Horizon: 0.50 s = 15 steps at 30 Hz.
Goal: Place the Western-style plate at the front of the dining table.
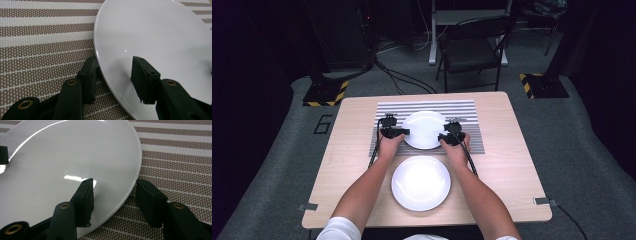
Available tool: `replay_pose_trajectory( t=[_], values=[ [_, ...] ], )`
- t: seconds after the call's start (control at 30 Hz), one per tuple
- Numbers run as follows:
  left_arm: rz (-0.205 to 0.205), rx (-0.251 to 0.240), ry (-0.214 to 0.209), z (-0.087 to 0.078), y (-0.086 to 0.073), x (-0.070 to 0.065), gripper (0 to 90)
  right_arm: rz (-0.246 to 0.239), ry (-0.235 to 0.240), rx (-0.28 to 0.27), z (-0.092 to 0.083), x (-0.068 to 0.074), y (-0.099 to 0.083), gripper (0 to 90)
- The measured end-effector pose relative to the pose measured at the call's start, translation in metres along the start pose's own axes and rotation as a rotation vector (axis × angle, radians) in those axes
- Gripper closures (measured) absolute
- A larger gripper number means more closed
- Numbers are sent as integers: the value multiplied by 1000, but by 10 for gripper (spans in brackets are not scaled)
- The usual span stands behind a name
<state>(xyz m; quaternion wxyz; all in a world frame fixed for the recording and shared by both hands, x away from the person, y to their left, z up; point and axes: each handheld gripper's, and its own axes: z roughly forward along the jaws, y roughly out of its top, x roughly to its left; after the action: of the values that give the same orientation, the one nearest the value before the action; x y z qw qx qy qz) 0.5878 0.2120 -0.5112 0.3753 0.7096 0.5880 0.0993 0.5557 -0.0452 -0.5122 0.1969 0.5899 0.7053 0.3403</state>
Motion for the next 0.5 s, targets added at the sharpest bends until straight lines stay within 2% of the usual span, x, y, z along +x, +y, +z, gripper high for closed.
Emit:
replay_pose_trajectory(
  t=[0.2,0.27,0.33,0.4,0.5],
  values=[
    [-5,-4,-6,-3,-2,3,561,25,17,5,-2,0,-2,480],
    [-11,-4,-4,-3,-3,2,560,17,15,-2,-2,-1,-2,480],
    [9,-1,2,-4,-2,3,560,16,14,-2,-2,0,-3,480],
    [-4,0,-18,-3,-3,4,571,18,18,-1,-2,-1,-3,481],
    [0,-1,-16,-3,-3,3,579,23,19,0,-2,0,-3,481]
  ],
)
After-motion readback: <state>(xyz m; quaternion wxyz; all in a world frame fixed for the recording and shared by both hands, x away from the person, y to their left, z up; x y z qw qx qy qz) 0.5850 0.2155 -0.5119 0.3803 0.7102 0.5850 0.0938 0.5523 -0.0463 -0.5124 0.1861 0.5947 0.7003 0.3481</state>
